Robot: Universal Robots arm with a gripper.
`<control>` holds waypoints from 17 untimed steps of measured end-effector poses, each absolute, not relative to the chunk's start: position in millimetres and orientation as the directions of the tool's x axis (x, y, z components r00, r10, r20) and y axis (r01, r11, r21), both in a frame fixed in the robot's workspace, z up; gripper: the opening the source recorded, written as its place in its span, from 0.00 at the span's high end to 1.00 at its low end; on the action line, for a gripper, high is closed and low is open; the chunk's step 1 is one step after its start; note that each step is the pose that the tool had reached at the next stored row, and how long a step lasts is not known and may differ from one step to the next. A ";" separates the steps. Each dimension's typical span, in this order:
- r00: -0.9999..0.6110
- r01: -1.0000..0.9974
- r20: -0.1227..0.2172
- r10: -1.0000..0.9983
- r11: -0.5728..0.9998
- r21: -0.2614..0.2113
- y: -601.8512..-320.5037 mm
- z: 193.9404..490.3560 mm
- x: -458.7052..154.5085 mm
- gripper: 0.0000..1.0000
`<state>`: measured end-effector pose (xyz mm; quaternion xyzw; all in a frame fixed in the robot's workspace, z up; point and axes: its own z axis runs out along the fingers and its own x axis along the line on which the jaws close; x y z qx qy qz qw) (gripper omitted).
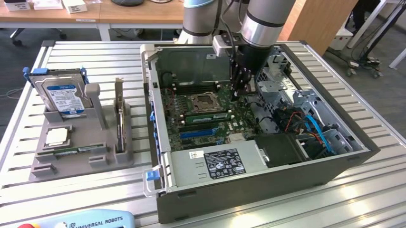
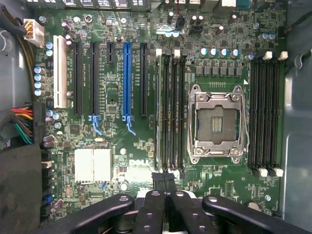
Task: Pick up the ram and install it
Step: 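Press down the ram until it locks into place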
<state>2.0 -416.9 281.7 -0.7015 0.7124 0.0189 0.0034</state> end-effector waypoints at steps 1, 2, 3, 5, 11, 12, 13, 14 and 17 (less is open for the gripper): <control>-0.022 -1.000 -0.031 -0.999 0.021 0.022 -416.9 281.6 2.2 0.90; -0.027 -0.999 -0.031 -0.999 0.026 0.022 -416.9 281.6 2.2 0.90; -0.028 -0.999 -0.031 -0.999 0.027 0.022 -416.9 281.6 2.2 0.90; -0.028 -0.999 -0.031 -0.999 0.027 0.022 -416.9 281.5 2.2 0.90; -0.028 -0.999 -0.031 -0.999 0.027 0.022 -416.9 277.5 2.3 0.90; -0.028 -0.999 -0.031 -0.999 0.027 0.022 -416.9 276.4 2.3 0.90; -0.028 -0.999 -0.031 -0.999 0.027 0.022 -416.9 275.2 2.3 0.90; -0.028 -0.999 -0.031 -0.999 0.027 0.022 -416.9 274.0 2.3 0.90; -0.028 -0.999 -0.031 -0.999 0.027 0.022 -416.9 270.7 2.3 0.90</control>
